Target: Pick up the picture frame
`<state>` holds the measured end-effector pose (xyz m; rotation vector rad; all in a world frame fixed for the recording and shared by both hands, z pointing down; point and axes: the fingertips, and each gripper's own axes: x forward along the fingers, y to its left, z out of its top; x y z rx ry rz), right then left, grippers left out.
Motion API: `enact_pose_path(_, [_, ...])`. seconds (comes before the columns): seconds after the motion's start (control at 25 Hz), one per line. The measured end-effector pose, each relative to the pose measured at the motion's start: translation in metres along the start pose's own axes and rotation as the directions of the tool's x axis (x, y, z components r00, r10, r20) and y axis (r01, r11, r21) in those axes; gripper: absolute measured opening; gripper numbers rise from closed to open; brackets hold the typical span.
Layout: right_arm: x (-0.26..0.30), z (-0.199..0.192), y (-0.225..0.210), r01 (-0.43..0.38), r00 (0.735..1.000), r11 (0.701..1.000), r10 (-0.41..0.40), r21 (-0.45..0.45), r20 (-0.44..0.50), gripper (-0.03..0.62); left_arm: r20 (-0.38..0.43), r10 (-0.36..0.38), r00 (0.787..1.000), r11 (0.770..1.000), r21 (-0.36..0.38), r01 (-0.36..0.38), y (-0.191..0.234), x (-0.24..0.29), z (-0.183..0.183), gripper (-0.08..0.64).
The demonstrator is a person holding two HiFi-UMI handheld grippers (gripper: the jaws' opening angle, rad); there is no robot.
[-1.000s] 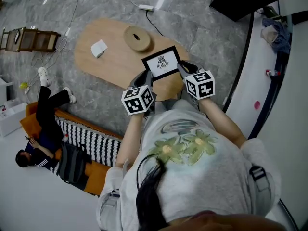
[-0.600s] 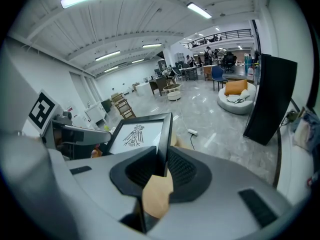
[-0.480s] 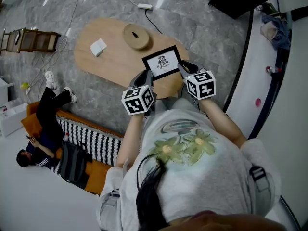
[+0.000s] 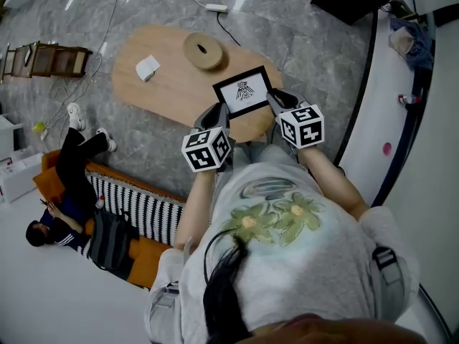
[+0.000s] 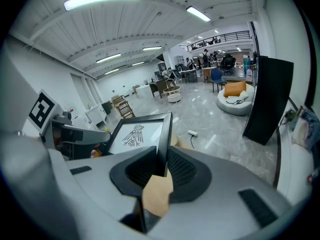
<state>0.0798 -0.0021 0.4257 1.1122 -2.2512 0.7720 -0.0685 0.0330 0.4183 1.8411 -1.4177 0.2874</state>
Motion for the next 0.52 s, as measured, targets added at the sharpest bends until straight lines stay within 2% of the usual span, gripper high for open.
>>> enact_pose_path(0.52, [-0.008,-0.012,0.012,-0.006,1.000,1.000,0.006,-0.006,0.005,0.077,0.007,0.006,1.000,1.000,-0.006,-0.006,0.001,-0.016,-0.013,0.049])
